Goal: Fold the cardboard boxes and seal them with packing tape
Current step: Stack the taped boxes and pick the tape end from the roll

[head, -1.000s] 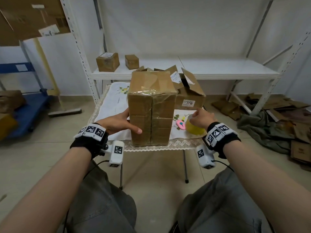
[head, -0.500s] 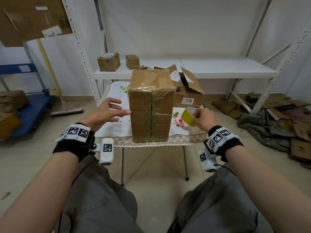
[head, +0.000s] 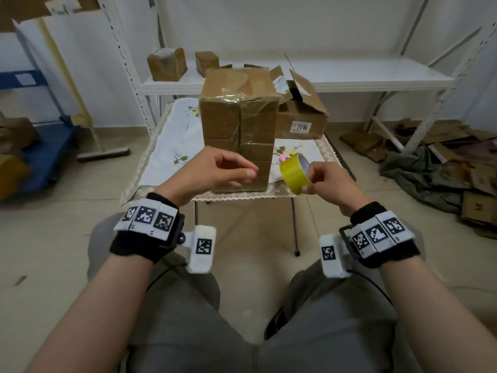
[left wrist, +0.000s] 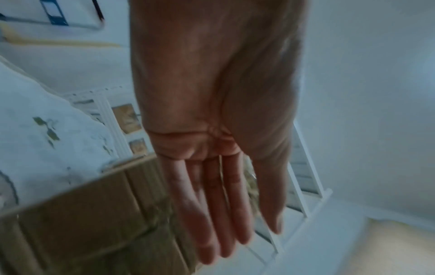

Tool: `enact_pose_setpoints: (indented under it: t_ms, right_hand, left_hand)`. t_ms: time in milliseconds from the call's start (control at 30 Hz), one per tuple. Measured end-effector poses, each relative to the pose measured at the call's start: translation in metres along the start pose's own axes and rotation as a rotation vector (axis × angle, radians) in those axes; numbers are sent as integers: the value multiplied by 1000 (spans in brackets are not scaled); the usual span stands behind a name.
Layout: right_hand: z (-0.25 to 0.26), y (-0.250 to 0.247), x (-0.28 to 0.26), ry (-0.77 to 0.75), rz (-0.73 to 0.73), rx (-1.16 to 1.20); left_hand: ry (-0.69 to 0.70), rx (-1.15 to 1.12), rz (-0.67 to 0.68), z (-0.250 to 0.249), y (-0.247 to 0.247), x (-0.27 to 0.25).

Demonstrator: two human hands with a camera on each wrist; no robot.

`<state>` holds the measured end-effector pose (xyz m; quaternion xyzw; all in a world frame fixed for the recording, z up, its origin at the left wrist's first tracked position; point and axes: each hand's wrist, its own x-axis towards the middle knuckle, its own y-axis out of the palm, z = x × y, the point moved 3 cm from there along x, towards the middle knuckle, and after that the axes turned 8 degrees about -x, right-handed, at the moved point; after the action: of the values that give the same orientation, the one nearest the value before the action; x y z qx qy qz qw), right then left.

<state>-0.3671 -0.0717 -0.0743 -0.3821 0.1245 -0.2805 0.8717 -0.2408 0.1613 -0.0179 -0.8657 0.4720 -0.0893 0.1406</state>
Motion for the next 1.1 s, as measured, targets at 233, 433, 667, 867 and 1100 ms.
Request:
enact_pose_setpoints:
  t_ms: [233, 433, 667, 867, 1100]
  right_hand:
    - [-1, 14, -35, -103, 276, 70]
    - [1, 24, -38, -141, 319, 102]
    - [-1, 30, -32, -109, 311, 112]
    - [-2, 32, -29, -105, 314, 123]
    - [0, 32, -30, -157, 377, 90]
  left_hand:
    - [-23, 353, 90, 42, 57, 26]
    - [18, 334, 9, 57, 68, 34]
    - [86, 309, -99, 61, 68, 35]
    - [128, 257, -117, 62, 67, 36]
    - [-169, 35, 67, 77, 60, 43]
